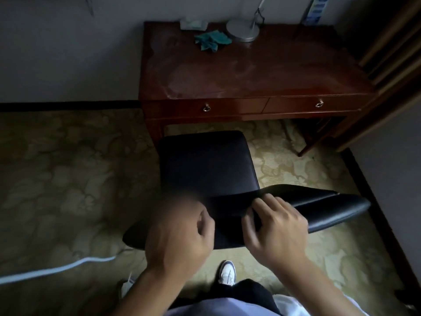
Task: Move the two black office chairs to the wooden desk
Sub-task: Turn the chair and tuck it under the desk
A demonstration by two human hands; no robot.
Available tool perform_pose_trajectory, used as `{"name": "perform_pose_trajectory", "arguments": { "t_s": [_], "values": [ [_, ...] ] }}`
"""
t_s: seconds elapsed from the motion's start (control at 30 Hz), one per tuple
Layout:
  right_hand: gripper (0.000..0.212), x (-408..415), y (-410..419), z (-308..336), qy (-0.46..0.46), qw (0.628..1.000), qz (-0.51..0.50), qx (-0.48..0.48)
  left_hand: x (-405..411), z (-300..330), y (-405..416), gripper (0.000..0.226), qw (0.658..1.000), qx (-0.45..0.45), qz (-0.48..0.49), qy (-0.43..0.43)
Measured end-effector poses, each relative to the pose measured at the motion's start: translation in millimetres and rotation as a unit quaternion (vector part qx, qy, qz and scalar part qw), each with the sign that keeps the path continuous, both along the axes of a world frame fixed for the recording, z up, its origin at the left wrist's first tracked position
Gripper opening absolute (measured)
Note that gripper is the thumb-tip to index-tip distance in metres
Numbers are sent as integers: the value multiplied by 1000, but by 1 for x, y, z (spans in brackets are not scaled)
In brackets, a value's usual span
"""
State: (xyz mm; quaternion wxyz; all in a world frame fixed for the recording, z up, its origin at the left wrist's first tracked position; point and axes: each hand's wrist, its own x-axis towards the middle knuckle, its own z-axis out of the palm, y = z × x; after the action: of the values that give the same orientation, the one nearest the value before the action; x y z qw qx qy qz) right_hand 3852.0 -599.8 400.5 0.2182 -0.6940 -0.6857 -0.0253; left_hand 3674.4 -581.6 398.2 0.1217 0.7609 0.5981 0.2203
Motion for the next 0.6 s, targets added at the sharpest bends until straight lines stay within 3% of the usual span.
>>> {"name": "perform_pose_trajectory", "arguments": {
  "t_s": [0.17,0.4,0.6],
  "values": [
    [25,19,17,3,-3,999,47,-18,29,9,11,16,996,-26,85,3],
    [29,21,41,-3,2,988,138,65,30,11,36,14,992,-7,128,-8],
    [30,14,81,-5,-2,985,150,86,22,8,90,17,982,-107,149,37]
  ]
}}
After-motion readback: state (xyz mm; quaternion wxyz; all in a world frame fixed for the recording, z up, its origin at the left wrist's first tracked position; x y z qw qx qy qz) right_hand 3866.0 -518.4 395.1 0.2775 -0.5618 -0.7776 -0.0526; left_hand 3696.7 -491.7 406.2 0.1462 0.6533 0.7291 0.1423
